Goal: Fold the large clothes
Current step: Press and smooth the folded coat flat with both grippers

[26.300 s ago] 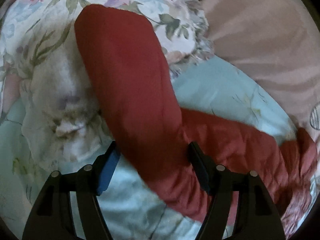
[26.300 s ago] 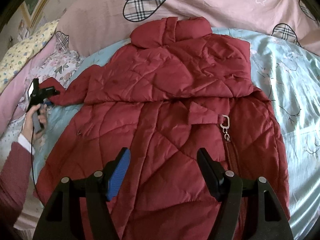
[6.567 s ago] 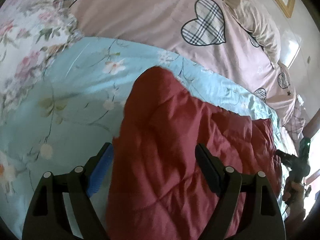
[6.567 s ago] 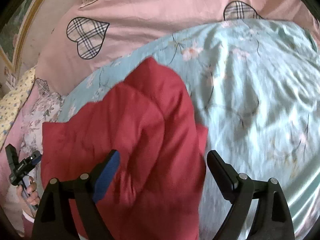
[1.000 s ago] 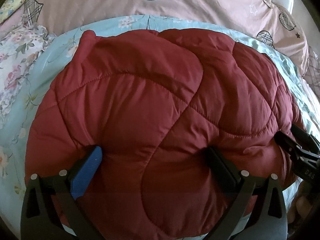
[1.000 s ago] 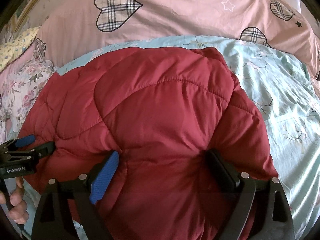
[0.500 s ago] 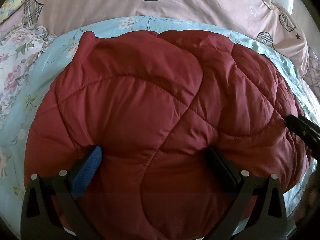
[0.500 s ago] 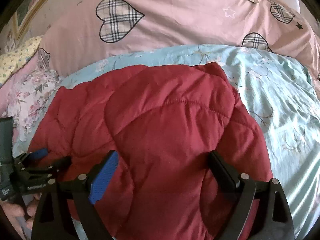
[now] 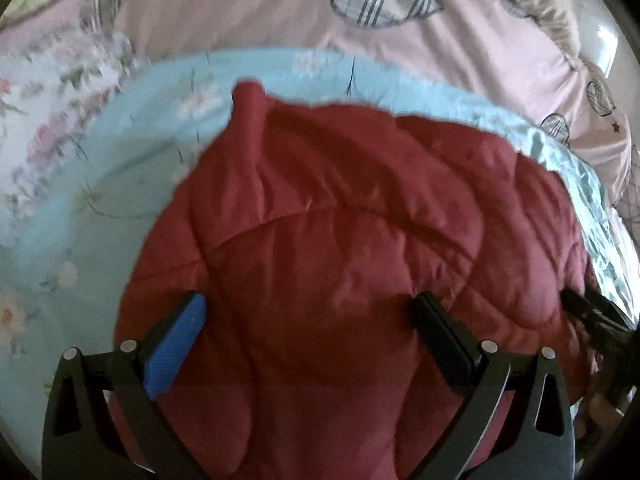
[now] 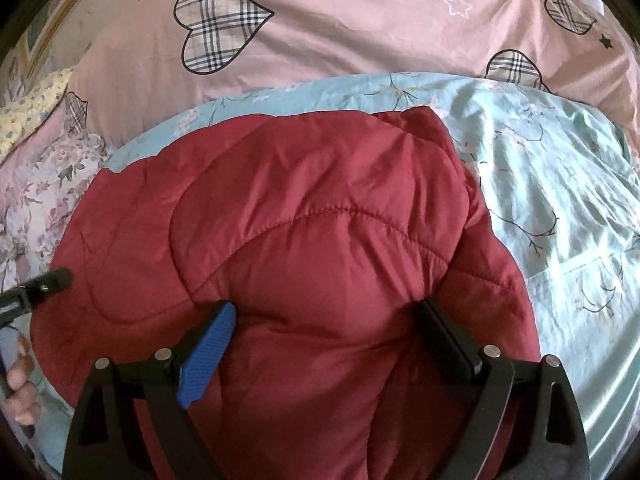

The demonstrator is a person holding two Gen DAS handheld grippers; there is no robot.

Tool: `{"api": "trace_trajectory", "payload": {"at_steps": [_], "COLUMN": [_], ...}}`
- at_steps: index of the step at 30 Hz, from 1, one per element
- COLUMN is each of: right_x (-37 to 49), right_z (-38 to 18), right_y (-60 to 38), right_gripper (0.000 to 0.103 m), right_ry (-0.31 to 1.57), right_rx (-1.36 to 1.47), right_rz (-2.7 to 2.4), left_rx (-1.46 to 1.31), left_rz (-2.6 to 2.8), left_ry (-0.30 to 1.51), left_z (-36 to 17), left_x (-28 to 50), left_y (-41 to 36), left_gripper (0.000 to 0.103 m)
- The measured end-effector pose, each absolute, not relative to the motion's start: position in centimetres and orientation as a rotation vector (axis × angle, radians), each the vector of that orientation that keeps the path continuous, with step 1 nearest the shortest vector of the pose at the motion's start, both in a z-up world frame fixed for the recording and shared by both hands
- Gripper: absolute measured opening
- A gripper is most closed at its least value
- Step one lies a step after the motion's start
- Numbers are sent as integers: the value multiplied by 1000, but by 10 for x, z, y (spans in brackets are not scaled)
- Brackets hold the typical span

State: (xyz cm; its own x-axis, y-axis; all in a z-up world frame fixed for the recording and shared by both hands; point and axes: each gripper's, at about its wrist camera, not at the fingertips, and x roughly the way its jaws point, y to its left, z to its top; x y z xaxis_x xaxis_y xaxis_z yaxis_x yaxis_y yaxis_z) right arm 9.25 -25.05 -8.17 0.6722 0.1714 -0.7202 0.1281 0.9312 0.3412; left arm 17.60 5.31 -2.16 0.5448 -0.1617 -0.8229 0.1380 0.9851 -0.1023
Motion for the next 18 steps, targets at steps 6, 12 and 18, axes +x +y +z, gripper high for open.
{"api": "trace_trajectory", "payload": {"at_steps": [6, 12, 18], "right_x": [75, 73, 64], "right_z": [-65, -90, -96], "right_y": [-255, -256, -262], "right_gripper": [89, 89, 89], "right_ry": [792, 842, 838], "right_rx": [395, 399, 436], "right_rz": [5, 7, 11], "left_rx": [40, 46, 3], "left_rz": [-147, -149, -182], "left_ry": [968, 968, 938], "left_z": [-29, -25, -10], "left_x": [171, 166, 132], "left_y": [42, 43, 53], "left_gripper": [103, 103, 103]}}
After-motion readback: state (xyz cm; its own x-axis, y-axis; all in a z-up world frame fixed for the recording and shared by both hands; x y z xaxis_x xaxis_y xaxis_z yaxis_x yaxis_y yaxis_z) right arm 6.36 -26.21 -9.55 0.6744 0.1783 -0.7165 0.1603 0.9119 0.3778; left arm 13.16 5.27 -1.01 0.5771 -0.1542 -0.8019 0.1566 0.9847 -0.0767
